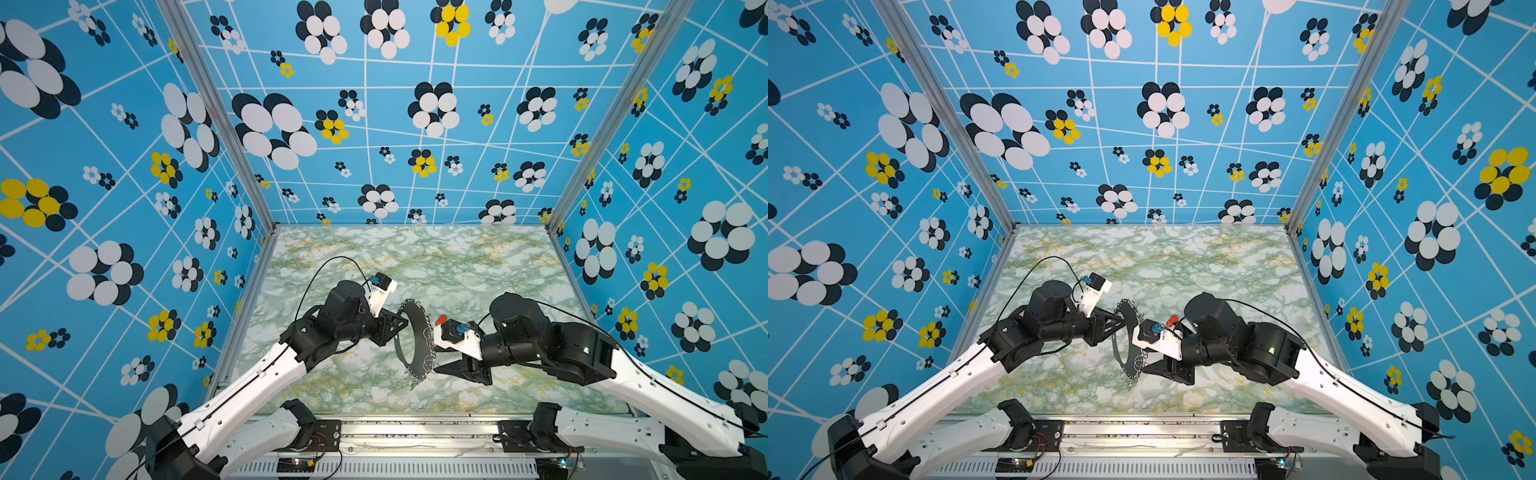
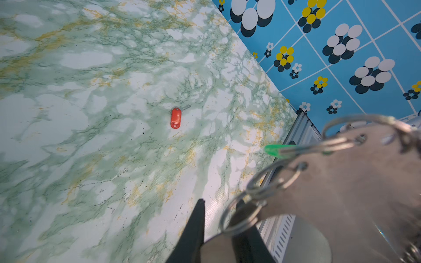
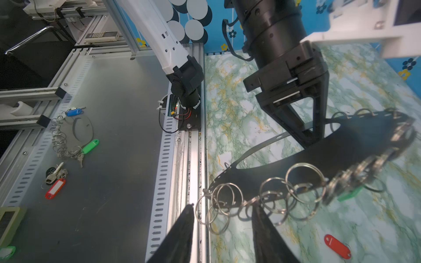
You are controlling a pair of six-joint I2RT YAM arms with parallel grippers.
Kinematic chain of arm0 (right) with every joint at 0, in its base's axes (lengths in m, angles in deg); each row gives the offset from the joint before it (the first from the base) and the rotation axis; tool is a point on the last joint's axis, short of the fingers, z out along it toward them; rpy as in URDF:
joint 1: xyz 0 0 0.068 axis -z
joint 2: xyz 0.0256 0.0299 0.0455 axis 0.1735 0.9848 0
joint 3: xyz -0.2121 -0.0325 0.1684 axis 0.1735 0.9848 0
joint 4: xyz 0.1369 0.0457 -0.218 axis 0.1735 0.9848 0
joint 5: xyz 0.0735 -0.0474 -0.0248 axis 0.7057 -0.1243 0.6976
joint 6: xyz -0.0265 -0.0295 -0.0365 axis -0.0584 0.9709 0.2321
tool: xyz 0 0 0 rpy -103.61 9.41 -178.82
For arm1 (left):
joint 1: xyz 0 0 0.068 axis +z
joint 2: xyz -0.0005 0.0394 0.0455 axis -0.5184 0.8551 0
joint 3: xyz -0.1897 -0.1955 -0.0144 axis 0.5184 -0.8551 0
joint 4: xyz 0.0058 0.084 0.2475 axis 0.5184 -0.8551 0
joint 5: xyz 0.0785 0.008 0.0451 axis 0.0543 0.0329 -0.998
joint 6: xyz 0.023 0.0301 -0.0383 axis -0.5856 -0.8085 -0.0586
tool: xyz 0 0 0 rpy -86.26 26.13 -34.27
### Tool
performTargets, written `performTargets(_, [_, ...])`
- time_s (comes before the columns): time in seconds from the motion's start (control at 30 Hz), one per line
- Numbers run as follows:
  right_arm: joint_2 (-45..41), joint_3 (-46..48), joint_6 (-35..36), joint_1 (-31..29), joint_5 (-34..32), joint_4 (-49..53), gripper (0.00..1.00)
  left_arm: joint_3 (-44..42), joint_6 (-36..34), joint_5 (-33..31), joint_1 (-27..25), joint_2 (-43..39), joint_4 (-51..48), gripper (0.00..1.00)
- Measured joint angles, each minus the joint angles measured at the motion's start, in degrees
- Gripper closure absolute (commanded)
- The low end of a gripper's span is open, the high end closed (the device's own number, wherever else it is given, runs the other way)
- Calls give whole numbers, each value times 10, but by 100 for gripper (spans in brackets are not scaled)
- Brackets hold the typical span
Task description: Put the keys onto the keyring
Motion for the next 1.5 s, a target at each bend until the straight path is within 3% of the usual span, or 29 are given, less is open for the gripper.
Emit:
performTargets(0.23, [-37, 0, 4, 0, -65, -11, 56, 0, 0, 0, 0, -3, 0, 100])
performTargets(0.6, [-17, 3, 24, 0, -155, -42, 61, 0, -1, 11, -9, -3, 0, 100])
performTargets(1.5, [3, 3, 13, -1, -158, -61, 74, 0, -14, 2, -28, -2, -1, 100])
